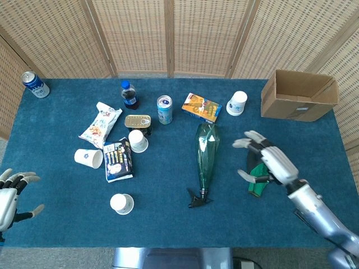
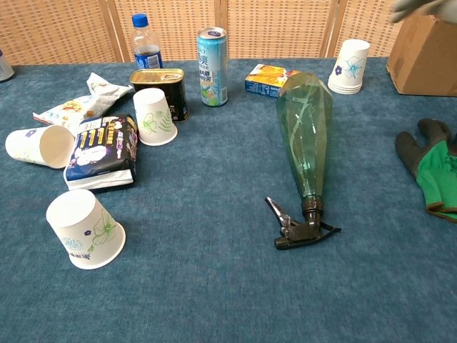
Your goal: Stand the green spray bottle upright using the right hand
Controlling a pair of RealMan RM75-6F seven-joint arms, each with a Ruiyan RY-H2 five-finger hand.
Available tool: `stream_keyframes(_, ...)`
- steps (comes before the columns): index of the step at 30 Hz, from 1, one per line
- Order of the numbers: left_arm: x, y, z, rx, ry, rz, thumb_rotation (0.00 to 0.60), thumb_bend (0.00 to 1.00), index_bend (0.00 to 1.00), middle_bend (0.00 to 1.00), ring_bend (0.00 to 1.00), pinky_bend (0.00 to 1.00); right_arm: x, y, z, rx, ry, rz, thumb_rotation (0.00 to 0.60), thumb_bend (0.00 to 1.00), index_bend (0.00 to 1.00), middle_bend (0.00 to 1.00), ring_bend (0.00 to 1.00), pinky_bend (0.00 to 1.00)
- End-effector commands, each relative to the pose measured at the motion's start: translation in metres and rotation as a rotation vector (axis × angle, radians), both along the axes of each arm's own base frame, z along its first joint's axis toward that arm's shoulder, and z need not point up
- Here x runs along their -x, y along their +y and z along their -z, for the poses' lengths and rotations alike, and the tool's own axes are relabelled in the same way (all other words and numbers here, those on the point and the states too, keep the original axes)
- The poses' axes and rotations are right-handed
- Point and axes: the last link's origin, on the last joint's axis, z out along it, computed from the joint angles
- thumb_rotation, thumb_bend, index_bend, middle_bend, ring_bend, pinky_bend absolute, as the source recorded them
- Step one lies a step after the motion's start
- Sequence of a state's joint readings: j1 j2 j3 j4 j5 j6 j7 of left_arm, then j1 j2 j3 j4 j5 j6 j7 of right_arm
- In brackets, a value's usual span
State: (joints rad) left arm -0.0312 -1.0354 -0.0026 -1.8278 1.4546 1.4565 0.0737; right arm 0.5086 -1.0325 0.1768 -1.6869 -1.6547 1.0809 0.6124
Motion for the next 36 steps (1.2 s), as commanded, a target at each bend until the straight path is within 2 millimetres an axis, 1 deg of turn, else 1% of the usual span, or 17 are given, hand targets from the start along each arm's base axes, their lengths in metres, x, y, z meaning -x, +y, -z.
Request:
stream_keyframes(1, 0.001, 0.002, 0.002, 0.005, 0.003, -0.012, 0.599, 0.18, 0.3, 0.27, 0.22, 0.0, -0.02, -0.028, 0.018, -0.062, 0.027, -0.034, 0.219, 0.4, 0.23, 0.23, 0.0, 0.02)
stream_keyframes(3, 0.003, 0.003, 0.003, 0.006, 0.004, -0.02, 0.597, 0.18, 0.3, 0.27, 0.22, 0.0, -0.029, -0.038, 0.027, -0.083, 0.044, -0.045, 0.198, 0.4, 0.23, 0.23, 0.01, 0.02)
stream_keyframes(5, 0.004, 0.004, 0.004, 0.009, 0.005, -0.029, 0.597, 0.18, 0.3, 0.27, 0.22, 0.0, -0.038, -0.046, 0.035, -0.1, 0.054, -0.057, 0.199, 0.4, 0.23, 0.24, 0.01, 0.02)
stream_keyframes(8, 0.007, 0.004, 0.007, 0.019, 0.004, -0.043, 0.597, 0.18, 0.3, 0.27, 0.22, 0.0, -0.055, -0.058, 0.053, -0.143, 0.082, -0.077, 0.197, 0.39, 0.24, 0.24, 0.01, 0.02)
stream_keyframes(14, 0.013, 0.005, 0.008, 0.021, 0.001, -0.065, 0.597, 0.18, 0.3, 0.27, 0.22, 0.0, -0.085, -0.074, 0.086, -0.216, 0.14, -0.099, 0.196, 0.38, 0.25, 0.25, 0.02, 0.02)
stream_keyframes(18, 0.018, 0.004, 0.008, 0.023, -0.002, -0.08, 0.598, 0.18, 0.3, 0.27, 0.22, 0.0, -0.099, -0.084, 0.099, -0.236, 0.161, -0.1, 0.197, 0.37, 0.25, 0.25, 0.03, 0.02)
stream_keyframes(24, 0.025, 0.004, 0.01, 0.027, -0.009, -0.097, 0.598, 0.18, 0.3, 0.27, 0.22, 0.0, -0.11, -0.097, 0.108, -0.231, 0.185, -0.091, 0.198, 0.35, 0.26, 0.25, 0.04, 0.02)
stream_keyframes(27, 0.026, 0.004, 0.01, 0.027, -0.011, -0.099, 0.6, 0.18, 0.3, 0.27, 0.22, 0.0, -0.113, -0.102, 0.113, -0.231, 0.205, -0.085, 0.199, 0.34, 0.27, 0.25, 0.04, 0.02)
stream_keyframes(30, 0.027, 0.004, 0.01, 0.026, -0.013, -0.1, 0.598, 0.18, 0.29, 0.27, 0.22, 0.0, -0.112, -0.106, 0.117, -0.234, 0.231, -0.078, 0.196, 0.34, 0.28, 0.26, 0.04, 0.02)
stream_keyframes(36, 0.027, 0.003, 0.009, 0.022, -0.012, -0.098, 0.595, 0.18, 0.29, 0.27, 0.22, 0.01, -0.105, -0.115, 0.123, -0.216, 0.32, -0.069, 0.199, 0.34, 0.3, 0.27, 0.05, 0.02)
